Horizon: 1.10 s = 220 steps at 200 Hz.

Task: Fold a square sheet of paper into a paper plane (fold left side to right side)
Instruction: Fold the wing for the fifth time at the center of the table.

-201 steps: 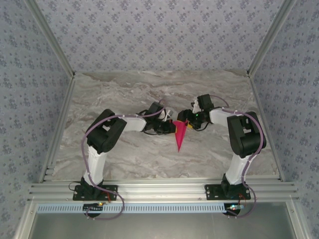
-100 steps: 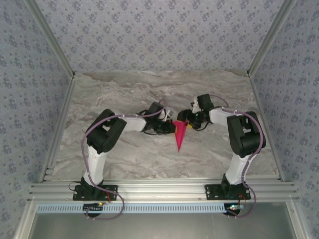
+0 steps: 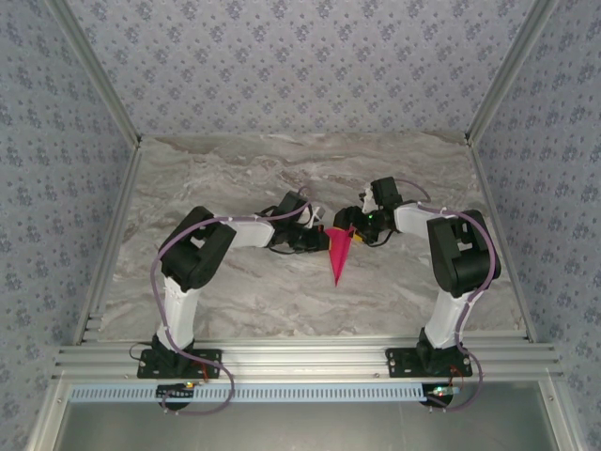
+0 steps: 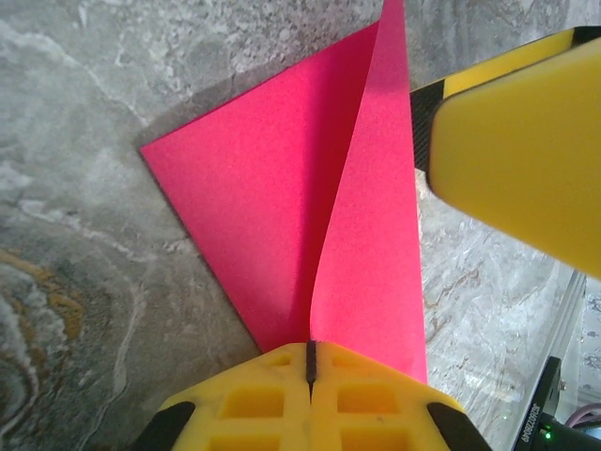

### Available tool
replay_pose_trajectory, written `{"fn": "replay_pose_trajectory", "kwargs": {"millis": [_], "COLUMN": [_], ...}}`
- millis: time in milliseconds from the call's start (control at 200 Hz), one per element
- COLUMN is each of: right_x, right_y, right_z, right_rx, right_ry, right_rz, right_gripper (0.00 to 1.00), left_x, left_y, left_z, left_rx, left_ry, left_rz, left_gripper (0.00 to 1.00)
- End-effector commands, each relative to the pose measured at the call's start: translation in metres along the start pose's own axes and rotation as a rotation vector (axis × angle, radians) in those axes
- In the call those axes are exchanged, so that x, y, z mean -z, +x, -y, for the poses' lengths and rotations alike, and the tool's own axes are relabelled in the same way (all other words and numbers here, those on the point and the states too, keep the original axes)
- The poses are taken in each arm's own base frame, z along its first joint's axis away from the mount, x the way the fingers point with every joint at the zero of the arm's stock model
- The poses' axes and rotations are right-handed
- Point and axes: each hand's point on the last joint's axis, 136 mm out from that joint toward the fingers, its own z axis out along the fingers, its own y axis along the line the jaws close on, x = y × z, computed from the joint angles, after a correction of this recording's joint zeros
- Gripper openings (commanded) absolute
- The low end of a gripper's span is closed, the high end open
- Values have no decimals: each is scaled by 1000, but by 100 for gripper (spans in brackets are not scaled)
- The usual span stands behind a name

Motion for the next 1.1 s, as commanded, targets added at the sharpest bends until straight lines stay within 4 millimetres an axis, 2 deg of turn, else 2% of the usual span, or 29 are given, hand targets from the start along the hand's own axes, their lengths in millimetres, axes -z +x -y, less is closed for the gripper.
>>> {"fn": "replay_pose_trajectory", "kwargs": {"millis": [0,310,695,924,1094], "right_x": [-18,-16,-16,-15,0], "right_y": [27,25,24,22,11], "right_z": [19,14,6,5,-1], "right_rx": [-31,-21,-8,-6,12], "right_ry": [59,42,24,27,25], "right_rz": [-100,-95,-97,-94,-52], "right_gripper": [69,69,69,70,70], "left_x": [8,-4,-17,-15,-15], "left_y": [-8,-1,9,11,12], "left_z": [3,-9,-11,-7,-12], "left_rx": [-20,12,15,-1,2], "left_ry": [-5,-6,-5,-6,-40], "left_rz": [21,-4,-34,-36,-43], "left_gripper": [0,0,0,0,0]}}
